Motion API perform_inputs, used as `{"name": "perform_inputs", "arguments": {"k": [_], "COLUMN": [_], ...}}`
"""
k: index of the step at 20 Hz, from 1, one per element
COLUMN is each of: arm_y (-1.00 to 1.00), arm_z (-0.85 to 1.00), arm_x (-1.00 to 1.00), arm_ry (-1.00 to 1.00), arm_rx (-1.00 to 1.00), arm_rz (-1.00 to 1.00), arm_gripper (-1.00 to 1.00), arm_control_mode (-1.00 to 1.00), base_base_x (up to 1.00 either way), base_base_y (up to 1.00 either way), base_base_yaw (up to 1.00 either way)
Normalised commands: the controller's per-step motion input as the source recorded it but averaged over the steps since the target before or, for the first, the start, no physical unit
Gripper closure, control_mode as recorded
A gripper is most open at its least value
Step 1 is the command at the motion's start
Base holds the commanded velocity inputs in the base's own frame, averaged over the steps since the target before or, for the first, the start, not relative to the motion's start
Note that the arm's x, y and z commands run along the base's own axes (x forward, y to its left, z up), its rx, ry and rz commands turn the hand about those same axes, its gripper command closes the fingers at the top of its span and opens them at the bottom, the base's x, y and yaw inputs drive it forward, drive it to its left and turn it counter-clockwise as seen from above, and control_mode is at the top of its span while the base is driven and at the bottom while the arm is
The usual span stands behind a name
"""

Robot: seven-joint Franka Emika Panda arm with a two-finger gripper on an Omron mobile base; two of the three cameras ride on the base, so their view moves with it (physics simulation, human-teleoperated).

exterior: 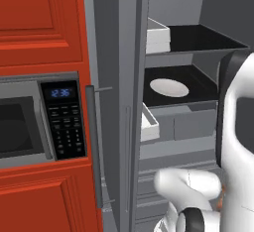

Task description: Retrieve the chicken drumstick from the fridge and place it on the cutting board.

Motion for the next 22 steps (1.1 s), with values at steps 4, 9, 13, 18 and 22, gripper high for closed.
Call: {"name": "perform_inputs", "arguments": {"k": [4, 9, 13, 18, 22], "arm_y": [0.89, 0.72, 0.38, 0.02, 0.00], "arm_z": [-0.13, -0.28, -0.16, -0.08, 0.00], "arm_x": [-0.80, -0.15, -0.01, -0.27, 0.00], "arm_ry": [0.08, -0.21, -0.27, 0.03, 0.00], "arm_rx": [-0.05, 0.21, 0.17, 0.00, 0.00], "arm_rz": [0.49, 0.19, 0.00, 0.03, 0.00], "arm_gripper": [1.00, 1.00, 1.00, 1.00, 1.00], "arm_control_mode": [-1.00, -1.00, -1.00, -1.00, 1.00], "base_base_x": [0.00, 0.00, 0.00, 0.00, -1.00], "base_base_y": [0.00, 0.00, 0.00, 0.00, 0.09], "base_base_yaw": [0.00, 0.00, 0.00, 0.00, 0.14]}}
